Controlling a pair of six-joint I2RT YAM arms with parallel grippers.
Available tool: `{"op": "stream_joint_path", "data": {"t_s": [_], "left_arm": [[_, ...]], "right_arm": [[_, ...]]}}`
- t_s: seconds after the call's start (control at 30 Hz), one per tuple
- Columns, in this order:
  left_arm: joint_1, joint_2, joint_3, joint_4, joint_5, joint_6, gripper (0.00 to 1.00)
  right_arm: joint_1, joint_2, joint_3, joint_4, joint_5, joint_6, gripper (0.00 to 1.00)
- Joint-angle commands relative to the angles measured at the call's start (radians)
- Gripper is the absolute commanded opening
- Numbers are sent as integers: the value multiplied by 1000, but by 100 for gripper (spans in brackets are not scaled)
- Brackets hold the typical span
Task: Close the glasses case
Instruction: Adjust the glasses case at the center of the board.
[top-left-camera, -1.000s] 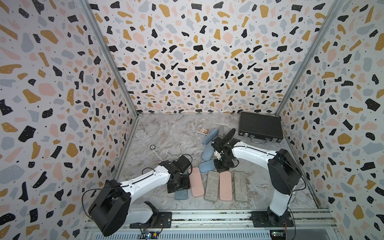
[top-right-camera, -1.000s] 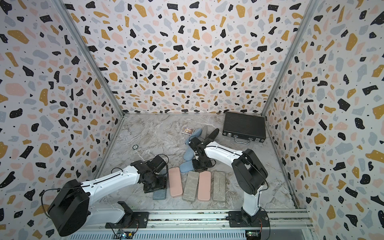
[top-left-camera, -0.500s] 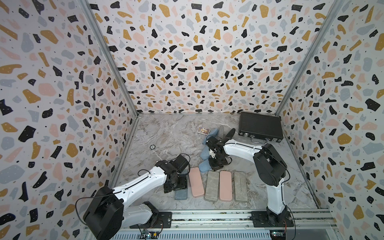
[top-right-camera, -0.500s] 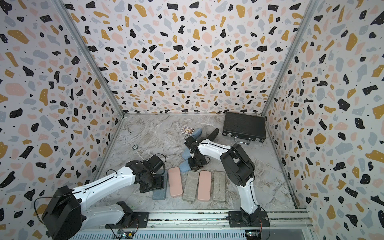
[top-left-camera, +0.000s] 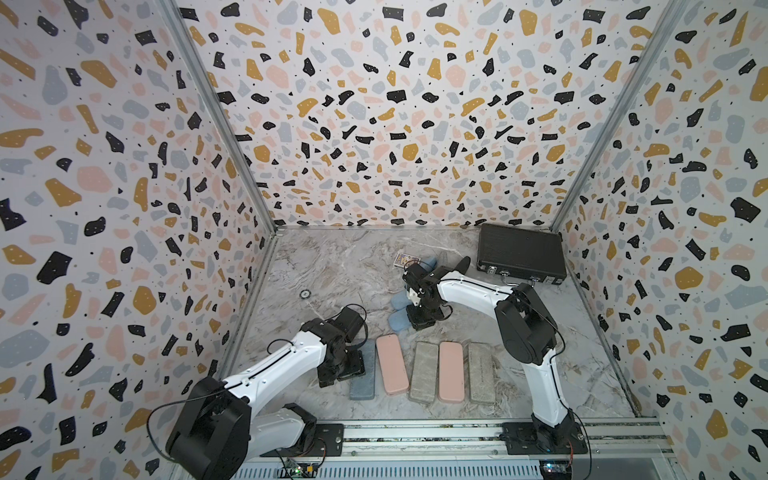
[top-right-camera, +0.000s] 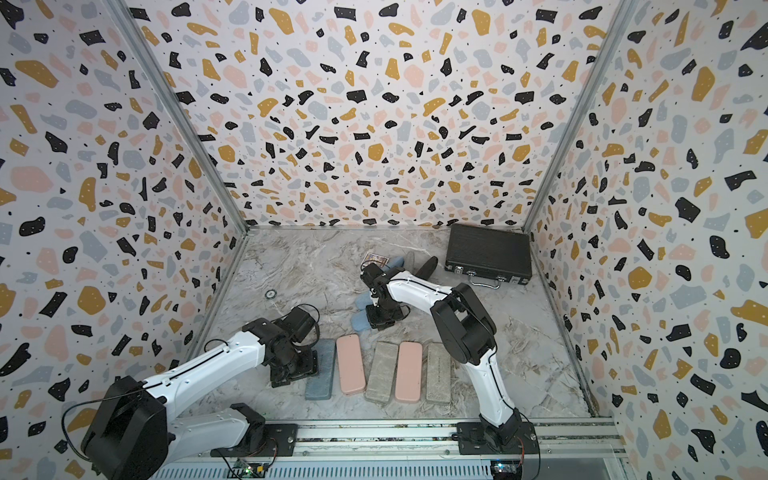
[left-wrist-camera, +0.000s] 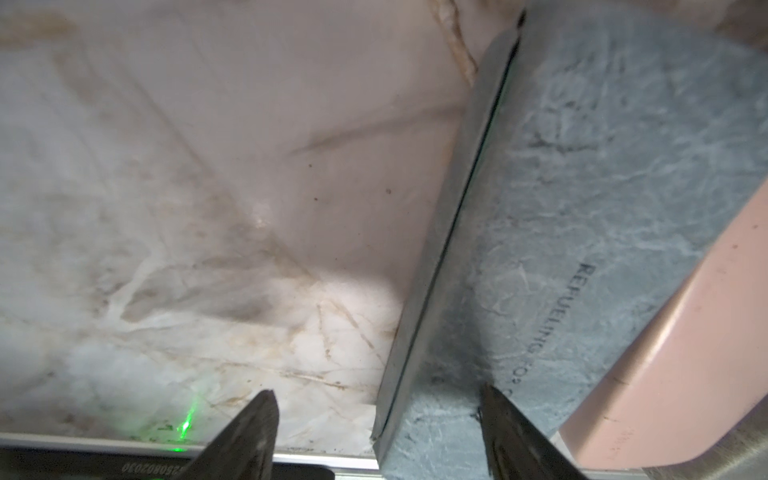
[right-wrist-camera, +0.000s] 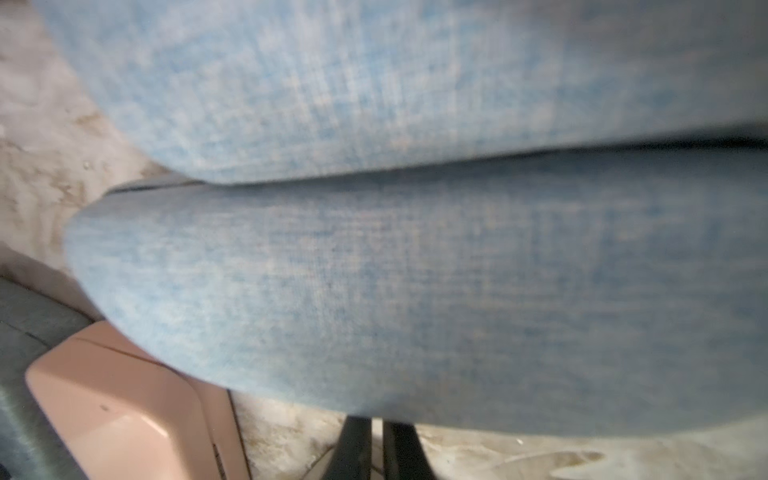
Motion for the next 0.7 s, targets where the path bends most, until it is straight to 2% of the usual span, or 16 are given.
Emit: {"op": "stream_joint_path", "data": {"t_s": [0.0,0.17,0.37,0.67], "left_arm": [[13,56,-10,36,-20,13,76],[27,133,8,83,-21,17,75],[30,207,24,151,-14,22,73],[30,298,55,250,43,27,71]], "right_arm": [[-4,-60,9,-59,25,-17,11],[-4,-142,-48,-75,27,-25,12],[1,-169,-73,-104,27,-25,12],[-12,-297,-170,-132,159,30,12]]}}
